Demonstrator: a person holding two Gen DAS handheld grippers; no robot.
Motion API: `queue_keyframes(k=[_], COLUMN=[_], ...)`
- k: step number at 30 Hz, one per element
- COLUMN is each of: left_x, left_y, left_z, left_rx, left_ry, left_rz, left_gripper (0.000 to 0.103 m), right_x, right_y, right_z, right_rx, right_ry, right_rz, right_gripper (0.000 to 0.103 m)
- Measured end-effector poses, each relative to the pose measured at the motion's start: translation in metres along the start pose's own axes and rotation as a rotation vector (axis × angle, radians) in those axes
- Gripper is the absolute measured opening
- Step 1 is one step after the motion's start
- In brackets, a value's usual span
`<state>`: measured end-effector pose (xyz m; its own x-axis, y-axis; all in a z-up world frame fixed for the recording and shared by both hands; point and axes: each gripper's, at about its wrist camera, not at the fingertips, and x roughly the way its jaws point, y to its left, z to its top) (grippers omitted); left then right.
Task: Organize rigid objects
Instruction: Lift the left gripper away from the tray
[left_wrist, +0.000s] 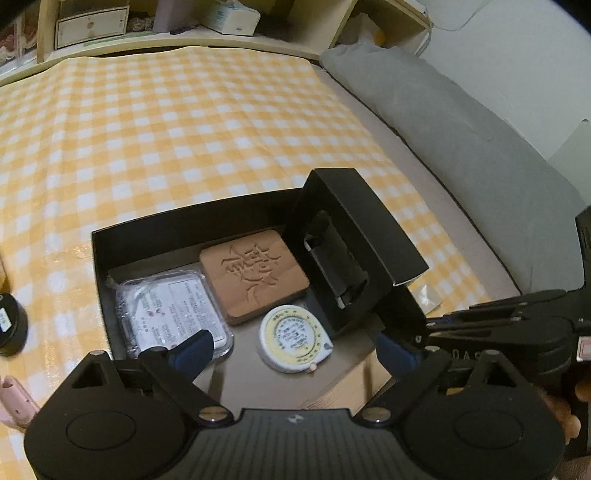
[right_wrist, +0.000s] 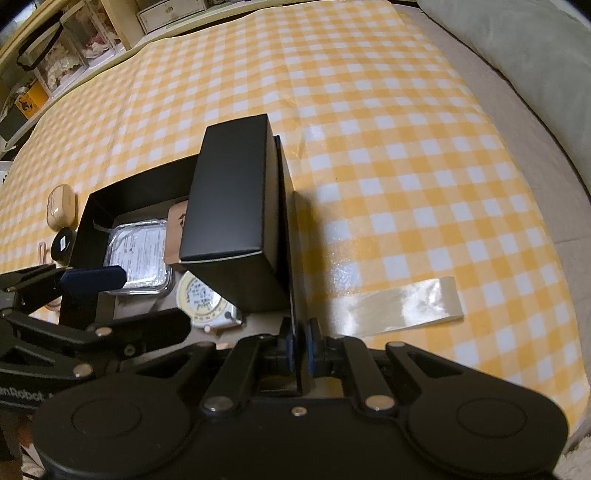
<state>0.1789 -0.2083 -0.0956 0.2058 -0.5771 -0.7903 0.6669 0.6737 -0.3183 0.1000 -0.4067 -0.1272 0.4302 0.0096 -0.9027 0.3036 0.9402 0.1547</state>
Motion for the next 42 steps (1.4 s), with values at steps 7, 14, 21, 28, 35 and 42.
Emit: queue_keyframes(k=[7, 14, 21, 28, 35, 42], left_x=[-0.01, -0.022, -0.04, -0.081, -0.12, -0.134], left_y=[-0.006, -0.015, -0.025, -0.035, -0.031, 0.001], left_z=[-0.001, -0.003, -0.004, 0.006, 0.017, 0.026], left_rx=[0.032, 0.063, 0.109, 0.149, 0.122, 0.035], left_ry=[-0.015, -0.04, -0.068, -0.187, -0.317, -0.383], left_rz=[0.001, 0.014, 0.024, 0.038, 0.075, 0.166], left_gripper=[0.095, 0.095, 0.096, 0.102, 0.103, 0.103], right_x=[0.0, 0.0, -0.002, -0.003, -0.003, -0.005], right_y=[0.0, 0.0, 0.0, 0.0, 0.0, 0.0], right_z=[0.0, 0.0, 0.0, -0.001, -0.001, -0.001], right_rx=[-0.002, 0.001, 0.001, 0.001, 0.0, 0.002], right_ry=[0.001, -0.005, -0.011, -0.012, -0.012, -0.015], right_rz=[-0.003, -0.002, -0.001, -0.002, -0.003, -0.003], right_gripper=[0.008, 0.008, 0.007, 0.007, 0.007, 0.007])
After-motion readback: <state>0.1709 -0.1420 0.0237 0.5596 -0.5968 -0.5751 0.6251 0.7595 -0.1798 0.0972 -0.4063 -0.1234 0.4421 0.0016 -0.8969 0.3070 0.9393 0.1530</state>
